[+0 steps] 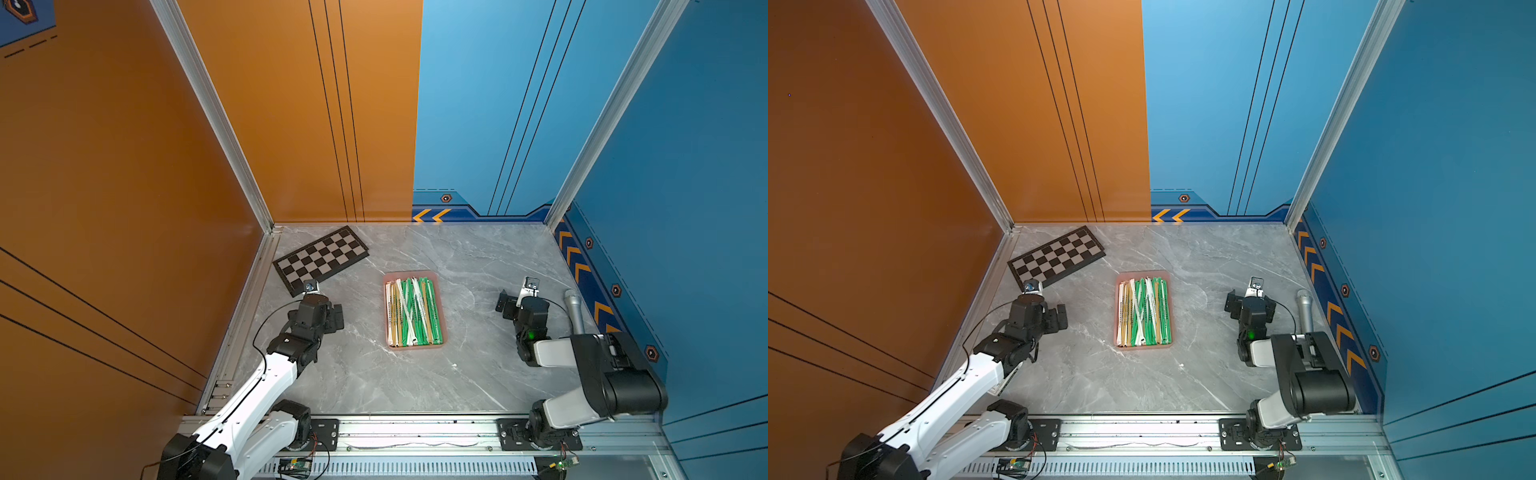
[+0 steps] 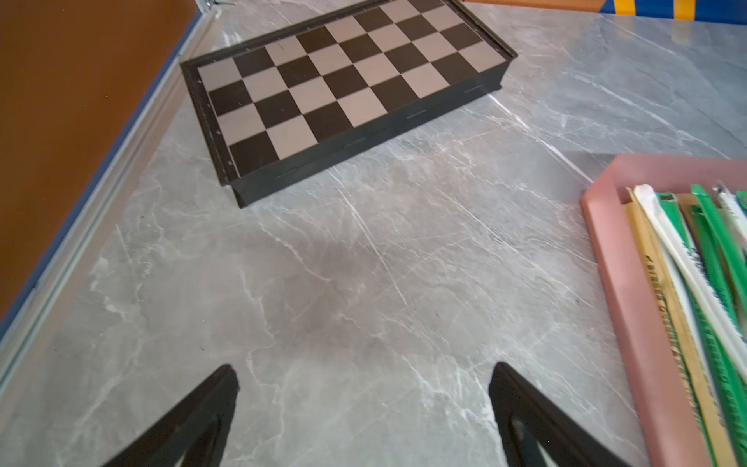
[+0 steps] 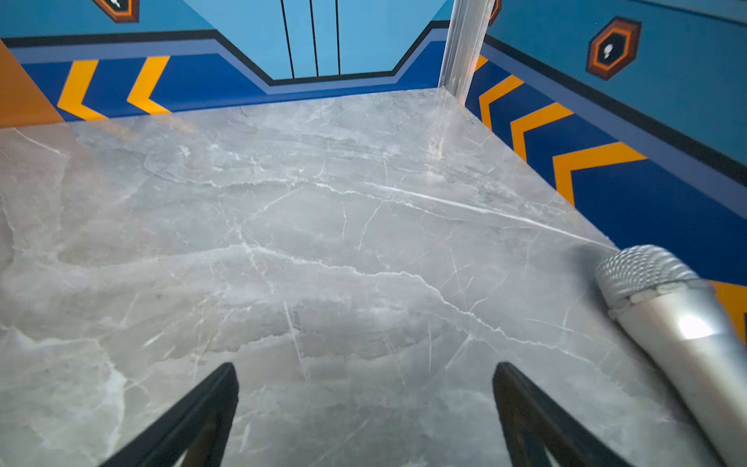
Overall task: Put the straws into the storage box
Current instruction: Reset both arms
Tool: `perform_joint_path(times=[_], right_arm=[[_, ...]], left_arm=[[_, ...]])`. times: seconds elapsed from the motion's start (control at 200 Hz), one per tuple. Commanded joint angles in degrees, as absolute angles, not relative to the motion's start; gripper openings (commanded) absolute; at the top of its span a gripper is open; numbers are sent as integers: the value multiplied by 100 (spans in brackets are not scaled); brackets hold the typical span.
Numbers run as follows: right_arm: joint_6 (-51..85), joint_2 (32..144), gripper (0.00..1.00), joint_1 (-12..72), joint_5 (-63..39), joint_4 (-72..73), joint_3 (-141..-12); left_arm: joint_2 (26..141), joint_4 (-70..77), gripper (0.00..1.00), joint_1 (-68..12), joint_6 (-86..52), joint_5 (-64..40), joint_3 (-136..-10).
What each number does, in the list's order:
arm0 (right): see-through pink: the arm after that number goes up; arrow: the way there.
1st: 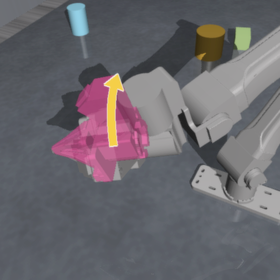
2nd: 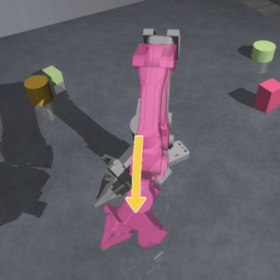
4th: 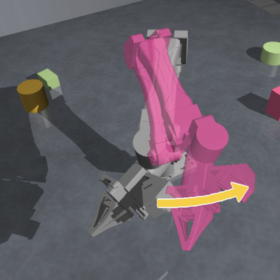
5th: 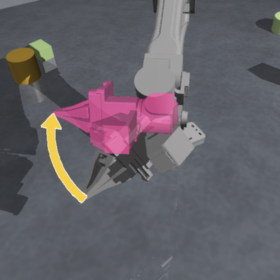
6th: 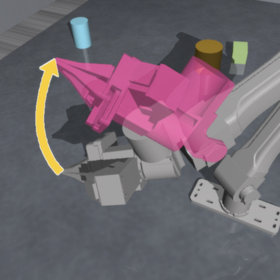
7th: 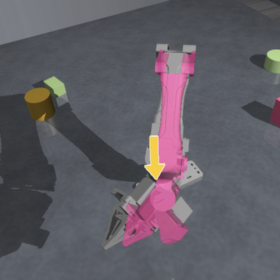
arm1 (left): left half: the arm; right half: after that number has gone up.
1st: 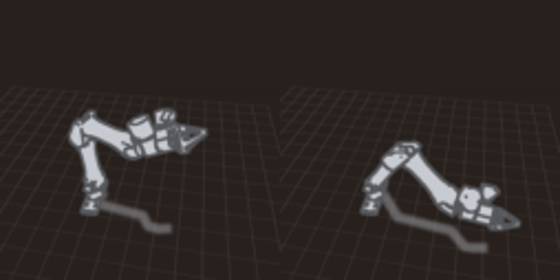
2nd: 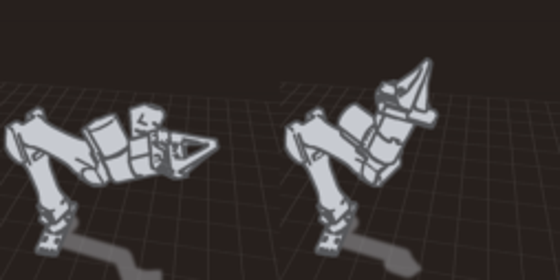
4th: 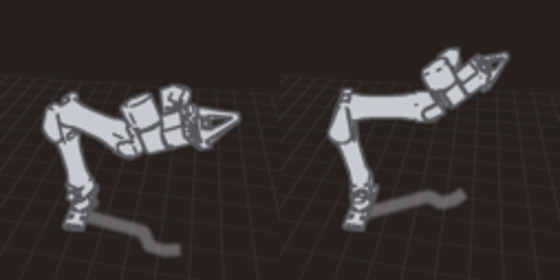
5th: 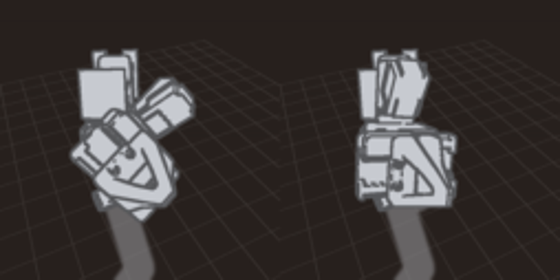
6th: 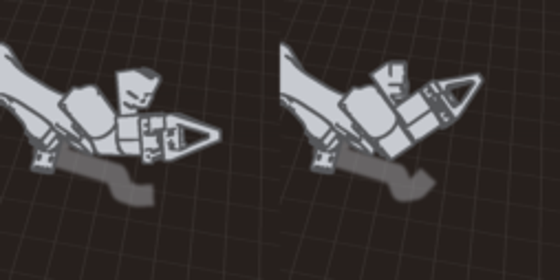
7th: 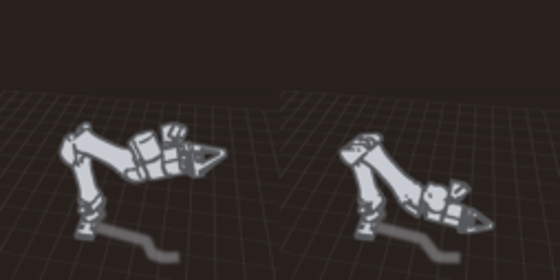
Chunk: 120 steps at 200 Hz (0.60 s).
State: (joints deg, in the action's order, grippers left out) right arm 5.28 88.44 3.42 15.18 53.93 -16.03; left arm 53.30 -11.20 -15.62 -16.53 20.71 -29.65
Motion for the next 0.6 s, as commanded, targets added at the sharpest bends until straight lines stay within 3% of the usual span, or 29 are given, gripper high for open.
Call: perform_joint_path(times=[0.0, 0.06, 0.22, 0.46, 0.596], right_arm=[[451, 8689, 100, 282, 1441, 6163, -1467], [470, 8942, 100, 204, 1324, 6561, -1499], [435, 8847, 100, 237, 1265, 5511, -1957], [393, 8846, 100, 250, 1228, 5283, -2083], [394, 8833, 100, 258, 1247, 5304, -2065]], left_arm=[[5123, -518, 99, -1345, -1173, 2441, -2734], [5101, -106, 99, -1208, -1107, 2440, -2523], [5456, 1133, 99, -705, -908, 2120, -2273], [7172, 4121, 99, -233, -543, 1413, -1760], [7757, 4536, 99, -217, -123, 1163, -1932]])
